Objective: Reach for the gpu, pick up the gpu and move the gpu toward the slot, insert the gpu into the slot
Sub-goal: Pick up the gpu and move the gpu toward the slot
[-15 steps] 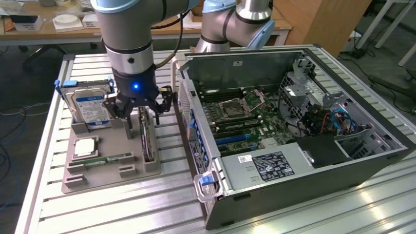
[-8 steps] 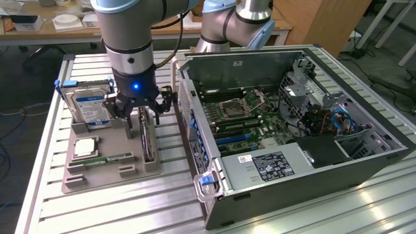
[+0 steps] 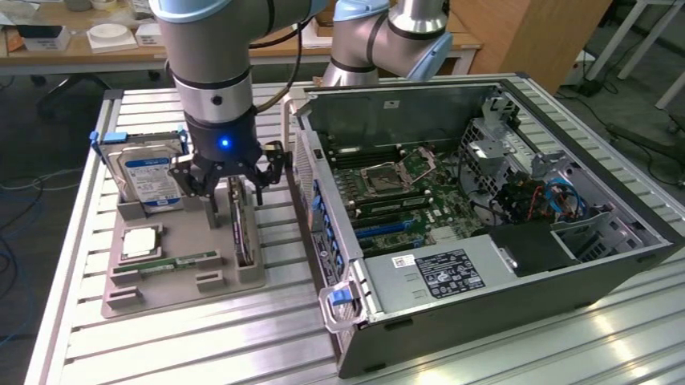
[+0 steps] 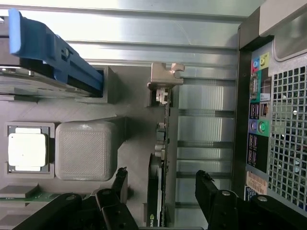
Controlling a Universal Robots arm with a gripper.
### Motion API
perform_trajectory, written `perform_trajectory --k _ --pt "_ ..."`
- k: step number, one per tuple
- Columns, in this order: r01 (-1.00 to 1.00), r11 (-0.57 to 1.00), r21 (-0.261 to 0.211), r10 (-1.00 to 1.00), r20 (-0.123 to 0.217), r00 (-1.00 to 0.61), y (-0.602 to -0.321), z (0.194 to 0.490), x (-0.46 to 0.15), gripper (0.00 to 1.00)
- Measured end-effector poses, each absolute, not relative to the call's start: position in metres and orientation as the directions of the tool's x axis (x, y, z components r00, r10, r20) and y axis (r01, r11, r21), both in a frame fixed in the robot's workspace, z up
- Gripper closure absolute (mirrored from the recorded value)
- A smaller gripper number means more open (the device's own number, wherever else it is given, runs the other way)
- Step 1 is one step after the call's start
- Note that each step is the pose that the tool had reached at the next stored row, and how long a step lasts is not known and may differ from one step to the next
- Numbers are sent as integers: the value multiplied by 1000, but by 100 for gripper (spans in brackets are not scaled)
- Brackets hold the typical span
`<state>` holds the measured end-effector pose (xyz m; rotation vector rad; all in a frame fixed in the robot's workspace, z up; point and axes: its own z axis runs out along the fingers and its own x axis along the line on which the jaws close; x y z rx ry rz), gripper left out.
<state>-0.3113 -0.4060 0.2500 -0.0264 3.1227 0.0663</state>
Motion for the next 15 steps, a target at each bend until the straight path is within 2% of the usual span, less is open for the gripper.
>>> perform_trajectory --k 15 --pt "-17 999 33 -17 -18 -1000 -407 246 -311 32"
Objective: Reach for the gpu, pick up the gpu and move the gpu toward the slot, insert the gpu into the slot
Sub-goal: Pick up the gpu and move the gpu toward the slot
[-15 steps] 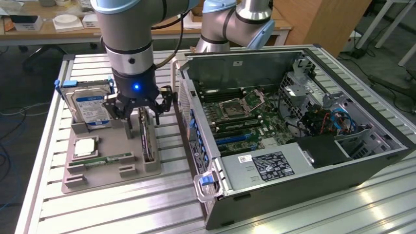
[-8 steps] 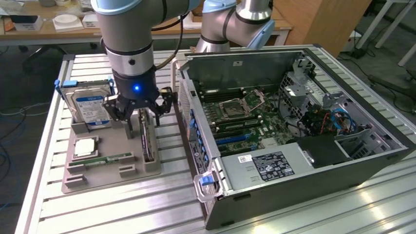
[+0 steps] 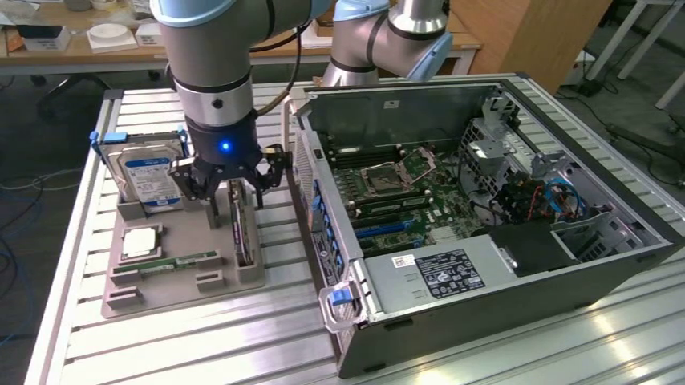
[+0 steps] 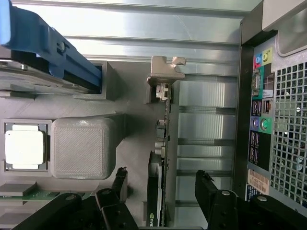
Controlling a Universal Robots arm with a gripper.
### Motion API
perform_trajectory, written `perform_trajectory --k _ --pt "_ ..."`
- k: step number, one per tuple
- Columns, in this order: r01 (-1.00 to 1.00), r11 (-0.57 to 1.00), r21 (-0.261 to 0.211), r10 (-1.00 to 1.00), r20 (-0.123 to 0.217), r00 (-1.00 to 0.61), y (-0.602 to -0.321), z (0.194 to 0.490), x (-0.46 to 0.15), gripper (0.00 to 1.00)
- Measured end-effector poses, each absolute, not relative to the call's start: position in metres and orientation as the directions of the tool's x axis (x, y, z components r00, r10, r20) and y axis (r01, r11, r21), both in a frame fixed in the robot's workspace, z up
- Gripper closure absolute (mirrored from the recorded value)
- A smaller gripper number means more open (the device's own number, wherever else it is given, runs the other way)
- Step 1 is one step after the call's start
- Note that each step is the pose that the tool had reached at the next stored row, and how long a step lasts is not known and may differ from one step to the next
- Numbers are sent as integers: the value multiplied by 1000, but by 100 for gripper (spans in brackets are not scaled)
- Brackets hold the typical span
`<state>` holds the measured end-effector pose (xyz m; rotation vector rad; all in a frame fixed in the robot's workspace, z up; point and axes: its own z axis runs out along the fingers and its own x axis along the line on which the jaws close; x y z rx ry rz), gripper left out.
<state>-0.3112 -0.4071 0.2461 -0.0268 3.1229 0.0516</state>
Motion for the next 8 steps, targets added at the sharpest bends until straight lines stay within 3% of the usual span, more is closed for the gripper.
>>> perform_trajectory --k 8 --pt "-17 999 33 -17 -19 -1000 -407 245 -311 32"
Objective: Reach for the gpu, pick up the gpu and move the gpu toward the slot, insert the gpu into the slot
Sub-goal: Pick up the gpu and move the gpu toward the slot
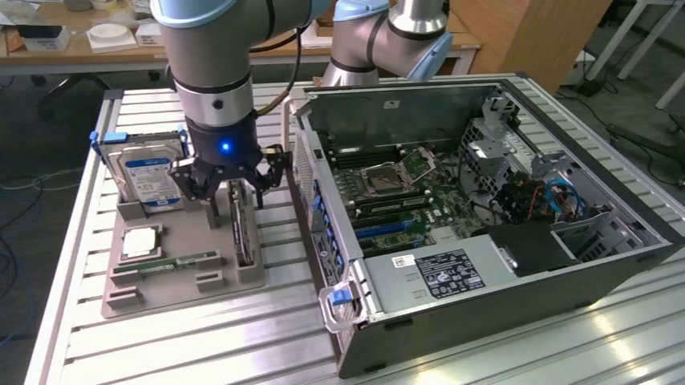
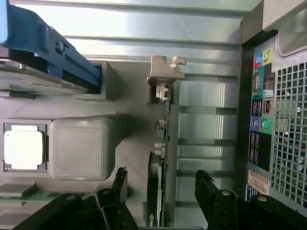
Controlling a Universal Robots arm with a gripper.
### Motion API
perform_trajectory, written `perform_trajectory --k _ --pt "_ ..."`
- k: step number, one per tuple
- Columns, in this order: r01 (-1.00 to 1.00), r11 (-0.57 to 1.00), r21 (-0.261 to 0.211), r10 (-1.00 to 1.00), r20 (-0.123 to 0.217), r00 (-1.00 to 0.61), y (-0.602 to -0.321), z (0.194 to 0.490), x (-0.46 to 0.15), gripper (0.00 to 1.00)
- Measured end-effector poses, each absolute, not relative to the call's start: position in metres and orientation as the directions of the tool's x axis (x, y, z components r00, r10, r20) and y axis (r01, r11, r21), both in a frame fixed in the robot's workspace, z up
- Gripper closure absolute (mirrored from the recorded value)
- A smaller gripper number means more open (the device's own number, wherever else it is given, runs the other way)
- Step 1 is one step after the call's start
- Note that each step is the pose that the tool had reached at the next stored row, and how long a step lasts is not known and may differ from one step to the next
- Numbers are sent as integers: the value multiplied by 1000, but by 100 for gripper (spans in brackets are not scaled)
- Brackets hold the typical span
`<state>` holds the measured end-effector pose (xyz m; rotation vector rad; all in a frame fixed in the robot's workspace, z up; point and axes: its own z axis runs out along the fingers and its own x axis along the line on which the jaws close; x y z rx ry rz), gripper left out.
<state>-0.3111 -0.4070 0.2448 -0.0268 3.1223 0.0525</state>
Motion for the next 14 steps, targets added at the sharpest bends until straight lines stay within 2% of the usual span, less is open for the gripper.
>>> perform_trajectory --k 14 --pt "-18 999 35 -17 -19 -1000 -409 239 -311 32"
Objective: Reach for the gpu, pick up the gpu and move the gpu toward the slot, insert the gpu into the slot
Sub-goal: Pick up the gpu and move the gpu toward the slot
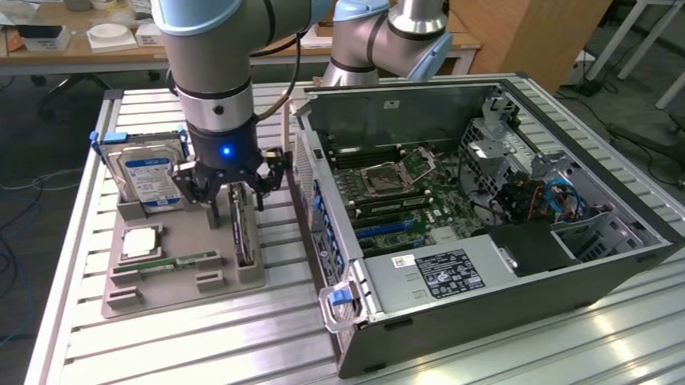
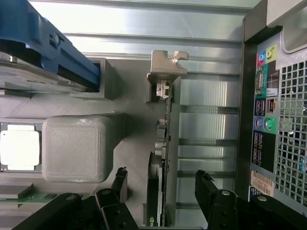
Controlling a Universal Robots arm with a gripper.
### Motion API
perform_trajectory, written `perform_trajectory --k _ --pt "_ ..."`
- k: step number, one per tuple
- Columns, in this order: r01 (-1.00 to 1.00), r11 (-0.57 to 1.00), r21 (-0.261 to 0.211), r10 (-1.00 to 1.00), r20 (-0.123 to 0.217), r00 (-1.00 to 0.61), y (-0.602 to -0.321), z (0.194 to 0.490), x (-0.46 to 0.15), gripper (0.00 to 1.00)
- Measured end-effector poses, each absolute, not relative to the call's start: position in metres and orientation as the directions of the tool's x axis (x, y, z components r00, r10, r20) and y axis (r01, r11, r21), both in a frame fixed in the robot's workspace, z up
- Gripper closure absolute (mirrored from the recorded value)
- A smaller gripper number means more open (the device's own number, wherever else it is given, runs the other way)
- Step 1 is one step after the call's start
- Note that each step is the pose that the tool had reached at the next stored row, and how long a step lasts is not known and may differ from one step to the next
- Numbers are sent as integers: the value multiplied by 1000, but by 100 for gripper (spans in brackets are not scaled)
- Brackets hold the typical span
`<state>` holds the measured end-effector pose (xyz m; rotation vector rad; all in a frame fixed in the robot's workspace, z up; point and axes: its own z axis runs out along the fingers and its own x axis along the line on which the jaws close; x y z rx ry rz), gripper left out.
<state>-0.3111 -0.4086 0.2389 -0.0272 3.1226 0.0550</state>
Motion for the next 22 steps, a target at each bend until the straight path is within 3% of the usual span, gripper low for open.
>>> perform_trajectory --k 22 --pt "41 999 26 42 -19 -999 -419 232 -311 32"
